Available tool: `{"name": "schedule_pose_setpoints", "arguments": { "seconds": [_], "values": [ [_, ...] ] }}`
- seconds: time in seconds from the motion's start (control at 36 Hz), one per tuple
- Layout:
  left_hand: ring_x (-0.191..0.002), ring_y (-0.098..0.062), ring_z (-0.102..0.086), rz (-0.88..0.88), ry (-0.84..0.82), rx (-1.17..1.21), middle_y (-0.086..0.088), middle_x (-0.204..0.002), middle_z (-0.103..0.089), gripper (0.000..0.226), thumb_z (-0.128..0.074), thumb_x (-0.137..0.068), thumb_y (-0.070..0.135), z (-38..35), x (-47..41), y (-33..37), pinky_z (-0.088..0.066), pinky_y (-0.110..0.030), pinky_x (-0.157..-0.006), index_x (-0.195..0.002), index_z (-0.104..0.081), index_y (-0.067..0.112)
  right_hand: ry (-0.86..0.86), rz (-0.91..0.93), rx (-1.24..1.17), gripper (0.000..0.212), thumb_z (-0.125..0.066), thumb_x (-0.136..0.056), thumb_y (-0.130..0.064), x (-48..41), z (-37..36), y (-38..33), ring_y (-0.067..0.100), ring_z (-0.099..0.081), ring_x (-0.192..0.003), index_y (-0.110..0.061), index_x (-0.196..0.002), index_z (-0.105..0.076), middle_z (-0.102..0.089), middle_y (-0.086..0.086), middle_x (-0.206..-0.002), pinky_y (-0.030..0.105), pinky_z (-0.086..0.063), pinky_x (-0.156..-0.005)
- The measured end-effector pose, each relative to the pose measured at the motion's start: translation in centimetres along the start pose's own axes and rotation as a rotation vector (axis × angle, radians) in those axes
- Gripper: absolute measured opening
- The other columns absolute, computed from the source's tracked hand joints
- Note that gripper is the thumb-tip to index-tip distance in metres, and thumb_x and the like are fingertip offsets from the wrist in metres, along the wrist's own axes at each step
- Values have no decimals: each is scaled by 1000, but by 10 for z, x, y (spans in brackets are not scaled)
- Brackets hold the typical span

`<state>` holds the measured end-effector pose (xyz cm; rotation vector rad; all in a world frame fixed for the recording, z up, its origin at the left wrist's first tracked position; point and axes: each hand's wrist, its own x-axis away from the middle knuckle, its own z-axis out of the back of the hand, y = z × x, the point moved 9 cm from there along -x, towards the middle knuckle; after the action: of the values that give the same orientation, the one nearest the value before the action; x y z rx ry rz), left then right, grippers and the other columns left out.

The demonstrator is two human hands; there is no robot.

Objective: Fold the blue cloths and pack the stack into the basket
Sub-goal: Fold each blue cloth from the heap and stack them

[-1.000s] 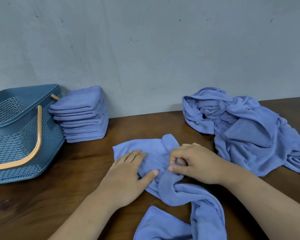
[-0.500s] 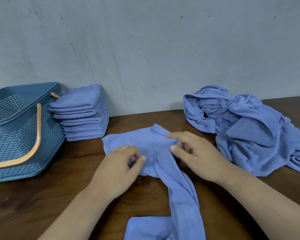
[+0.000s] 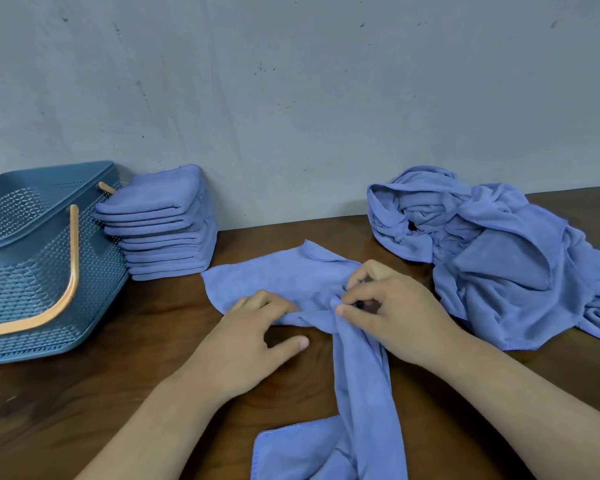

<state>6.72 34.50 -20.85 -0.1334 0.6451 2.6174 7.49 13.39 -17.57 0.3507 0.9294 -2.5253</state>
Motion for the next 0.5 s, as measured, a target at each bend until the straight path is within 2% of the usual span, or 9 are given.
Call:
{"name": "schedule_pose_setpoints", "arguments": {
  "seconds": [0.08,0.14,0.17,0.22,0.28,0.36,0.44,0.5],
  "values": [
    [-102,-4,-52,10,59,24,21,-108,-53,4,-65,-101,41,6,-3,-6,-49,-28,-88,-103,-62,38,85,-95,-99,16,-74,-95,-39,-1,9,15,9,-66,-86,-33,-81,-80,-64,-18,-105,35,-55,-81],
    [-91,-10,-56,60,91,62,14,-98,-55,10,-66,-99,27,14,-2,-17,-51,-34,-81,-91,-60,32,182,-166,-206,16,-75,-96,-31,-1,19,24,5,-68,-94,-30,-81,-81,-69,-18,-100,30,-55,-88],
    [-87,-12,-56,104,107,69,12,-95,-55,10,-65,-97,27,20,0,-24,-52,-36,-79,-89,-59,29,225,-203,-244,18,-75,-96,-27,-2,25,29,4,-68,-95,-29,-79,-80,-72,-17,-96,32,-55,-90],
    [-85,-11,-56,200,157,43,10,-91,-57,8,-60,-93,33,31,3,-43,-52,-39,-85,-89,-60,27,263,-292,-301,22,-73,-97,-25,-3,34,41,7,-69,-81,-22,-76,-79,-73,-9,-80,43,-59,-87],
    [-83,-11,-55,299,232,0,8,-87,-58,7,-57,-93,31,41,7,-60,-48,-44,-100,-88,-59,26,239,-376,-273,26,-70,-98,-27,-2,39,52,16,-67,-67,-16,-75,-76,-69,-3,-65,48,-61,-80],
    [-95,-16,-56,423,349,-58,15,-95,-55,13,-63,-94,22,51,13,-71,-46,-53,-105,-98,-56,31,135,-453,38,28,-68,-93,-28,2,39,64,15,-64,-61,-18,-67,-69,-66,-5,-57,35,-56,-63],
    [-116,-25,-53,484,438,-19,6,-115,-56,27,-64,-97,23,57,18,-65,-46,-48,-102,-122,-55,26,95,-489,98,36,-67,-87,-31,3,35,67,13,-47,-51,-15,-61,-48,-52,-6,-49,31,-39,-51],
    [-118,-25,-51,491,480,19,7,-119,-55,29,-61,-100,29,61,19,-57,-45,-45,-97,-127,-54,23,54,-486,135,38,-66,-83,-33,3,31,65,14,-41,-52,-16,-61,-40,-43,-6,-49,32,-36,-51]
  ]
}}
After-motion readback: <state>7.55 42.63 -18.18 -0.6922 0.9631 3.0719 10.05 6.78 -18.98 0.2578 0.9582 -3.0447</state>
